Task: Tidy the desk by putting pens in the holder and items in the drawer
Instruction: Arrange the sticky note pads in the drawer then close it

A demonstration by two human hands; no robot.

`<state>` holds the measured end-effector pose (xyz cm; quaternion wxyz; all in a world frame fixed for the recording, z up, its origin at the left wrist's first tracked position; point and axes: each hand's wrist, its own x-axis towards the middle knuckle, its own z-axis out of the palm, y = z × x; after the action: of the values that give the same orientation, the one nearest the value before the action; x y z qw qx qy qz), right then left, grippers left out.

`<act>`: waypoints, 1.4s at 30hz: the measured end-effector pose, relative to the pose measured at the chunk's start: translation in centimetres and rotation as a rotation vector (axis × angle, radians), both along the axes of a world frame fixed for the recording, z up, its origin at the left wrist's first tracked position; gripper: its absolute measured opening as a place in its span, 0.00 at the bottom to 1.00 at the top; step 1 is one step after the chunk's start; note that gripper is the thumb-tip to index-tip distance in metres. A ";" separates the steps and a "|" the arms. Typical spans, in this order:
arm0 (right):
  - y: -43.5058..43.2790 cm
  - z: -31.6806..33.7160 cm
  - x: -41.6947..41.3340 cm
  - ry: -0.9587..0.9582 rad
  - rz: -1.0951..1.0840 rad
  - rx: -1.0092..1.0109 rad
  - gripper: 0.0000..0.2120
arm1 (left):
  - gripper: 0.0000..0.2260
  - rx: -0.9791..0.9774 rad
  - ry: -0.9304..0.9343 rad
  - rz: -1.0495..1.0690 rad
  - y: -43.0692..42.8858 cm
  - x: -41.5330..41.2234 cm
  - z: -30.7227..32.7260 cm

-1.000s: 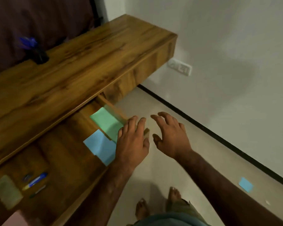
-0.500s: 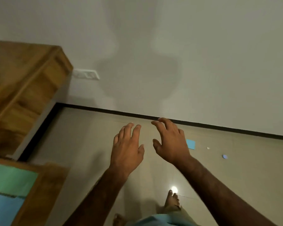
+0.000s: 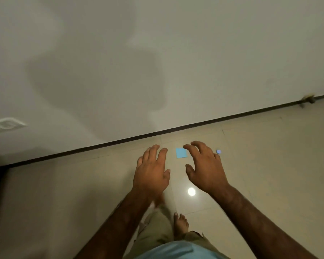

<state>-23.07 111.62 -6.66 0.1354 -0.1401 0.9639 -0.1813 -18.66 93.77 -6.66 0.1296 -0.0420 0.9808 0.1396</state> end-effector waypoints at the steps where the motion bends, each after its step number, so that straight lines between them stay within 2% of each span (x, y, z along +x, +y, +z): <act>1: 0.6 -0.2 -0.6 -0.007 -0.023 0.005 0.30 | 0.28 0.003 -0.008 -0.026 0.2 -1.2 -0.4; 11: 6.3 -5.3 -9.4 -0.112 -0.265 0.075 0.28 | 0.25 0.013 -0.116 -0.284 2.4 -15.1 -7.0; 16: 8.5 -12.3 -13.5 -0.159 -0.318 0.065 0.28 | 0.27 0.004 -0.197 -0.332 3.0 -19.9 -13.9; 21: 11.2 -23.9 -16.9 -0.205 -0.329 0.040 0.30 | 0.30 -0.015 -0.255 -0.283 4.2 -24.2 -24.7; 27: 14.1 -41.1 -21.3 -0.168 -0.331 0.059 0.33 | 0.36 -0.033 -0.255 -0.277 6.9 -29.0 -41.3; 34: 17.0 -60.0 -23.7 -0.143 -0.387 0.064 0.31 | 0.37 -0.040 -0.337 -0.316 8.9 -32.1 -60.4; 38: 19.6 -67.8 -24.4 -0.162 -0.429 0.080 0.31 | 0.39 -0.082 -0.385 -0.346 9.2 -32.6 -68.3; 42: 21.4 -72.7 -25.8 -0.191 -0.479 0.084 0.30 | 0.44 -0.153 -0.438 -0.331 9.1 -32.8 -73.4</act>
<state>-48.86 133.01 -79.33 0.1846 0.1155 0.9591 -0.1806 -51.49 102.85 -80.02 0.3560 0.0800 0.9306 0.0297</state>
